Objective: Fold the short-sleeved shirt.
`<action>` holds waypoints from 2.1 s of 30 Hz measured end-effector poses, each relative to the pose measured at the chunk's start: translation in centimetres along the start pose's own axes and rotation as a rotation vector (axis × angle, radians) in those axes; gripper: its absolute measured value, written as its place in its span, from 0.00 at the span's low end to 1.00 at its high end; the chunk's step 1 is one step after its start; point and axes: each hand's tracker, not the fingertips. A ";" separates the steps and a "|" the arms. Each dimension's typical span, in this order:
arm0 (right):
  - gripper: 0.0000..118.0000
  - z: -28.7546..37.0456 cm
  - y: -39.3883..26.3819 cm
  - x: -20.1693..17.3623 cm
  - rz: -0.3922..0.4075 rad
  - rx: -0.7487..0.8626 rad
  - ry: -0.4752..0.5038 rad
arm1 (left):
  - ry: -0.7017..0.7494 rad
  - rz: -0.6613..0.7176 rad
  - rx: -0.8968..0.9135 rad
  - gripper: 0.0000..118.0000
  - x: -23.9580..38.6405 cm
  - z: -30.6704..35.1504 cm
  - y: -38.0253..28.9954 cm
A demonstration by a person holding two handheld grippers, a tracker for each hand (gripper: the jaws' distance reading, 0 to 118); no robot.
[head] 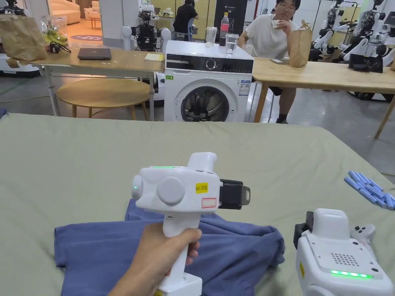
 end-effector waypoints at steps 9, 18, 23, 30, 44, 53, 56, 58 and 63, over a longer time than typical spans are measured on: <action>0.00 0.5 1.4 -4.7 -0.003 0.035 0.125 | 0.318 0.004 0.212 0.01 -5.5 8.7 -4.0; 0.00 -0.2 1.9 -8.8 -0.016 0.016 0.221 | 0.536 0.074 0.218 0.00 -11.4 15.0 -7.9; 0.00 -0.8 1.7 -9.7 -0.007 -0.001 0.237 | 0.560 0.203 0.144 0.00 -18.1 16.6 -6.1; 0.00 -2.2 1.5 -10.0 0.011 -0.033 0.236 | 0.568 0.316 -0.041 0.04 -26.3 15.0 -2.5; 0.00 -3.9 0.2 -8.7 0.027 -0.093 0.196 | 0.731 0.302 -0.348 0.54 -31.2 6.0 -5.7; 0.00 -5.0 1.0 -6.7 0.013 -0.135 0.182 | 0.671 0.208 -0.295 0.00 -28.5 6.9 -6.2; 0.00 -5.6 2.4 -5.6 0.013 -0.142 0.180 | 0.645 0.221 -0.218 0.00 -27.5 8.5 -6.0; 0.00 -6.5 3.4 -4.9 0.021 -0.160 0.191 | 0.632 0.221 -0.183 0.00 -26.9 9.5 -6.0; 0.03 -9.3 5.4 -4.5 0.060 -0.246 0.220 | 0.595 0.222 -0.106 0.00 -24.9 11.8 -5.9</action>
